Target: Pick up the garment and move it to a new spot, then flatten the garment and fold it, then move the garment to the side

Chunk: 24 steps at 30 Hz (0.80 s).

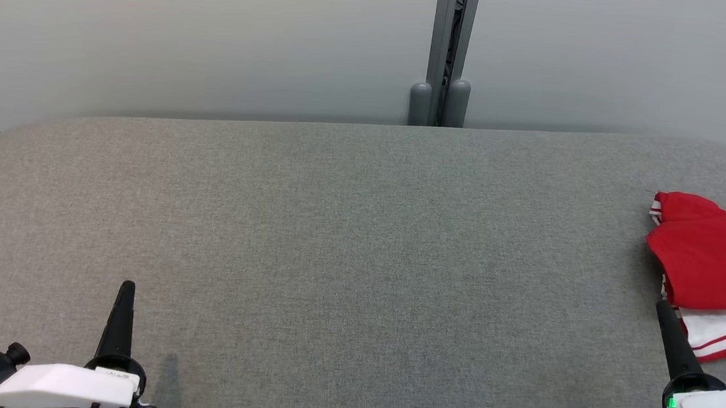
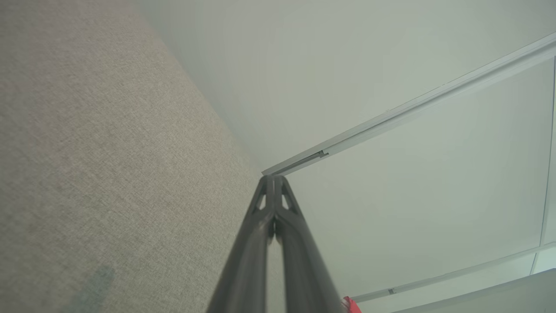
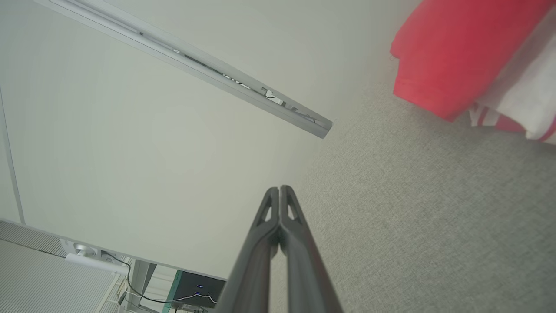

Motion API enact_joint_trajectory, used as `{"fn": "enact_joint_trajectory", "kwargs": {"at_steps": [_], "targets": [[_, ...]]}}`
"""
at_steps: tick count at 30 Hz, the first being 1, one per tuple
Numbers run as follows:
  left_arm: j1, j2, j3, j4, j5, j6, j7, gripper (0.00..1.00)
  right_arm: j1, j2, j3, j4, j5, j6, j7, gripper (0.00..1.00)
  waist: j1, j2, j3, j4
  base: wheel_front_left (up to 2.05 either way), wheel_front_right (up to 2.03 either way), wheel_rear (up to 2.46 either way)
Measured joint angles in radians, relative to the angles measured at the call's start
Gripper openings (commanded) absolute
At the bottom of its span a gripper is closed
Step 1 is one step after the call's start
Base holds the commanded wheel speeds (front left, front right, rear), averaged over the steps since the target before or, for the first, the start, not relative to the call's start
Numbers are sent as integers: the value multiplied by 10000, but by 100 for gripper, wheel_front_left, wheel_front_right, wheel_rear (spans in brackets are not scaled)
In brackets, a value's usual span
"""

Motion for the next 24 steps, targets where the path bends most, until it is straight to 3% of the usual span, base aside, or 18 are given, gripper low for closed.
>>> {"fn": "enact_joint_trajectory", "kwargs": {"at_steps": [24], "targets": [[-229, -272, 449, 105, -1873, -426, 389, 0, -569, 105, -236, 600, 1948, 0, 499, 0, 0, 0, -26, 62, 0, 0, 0]]}}
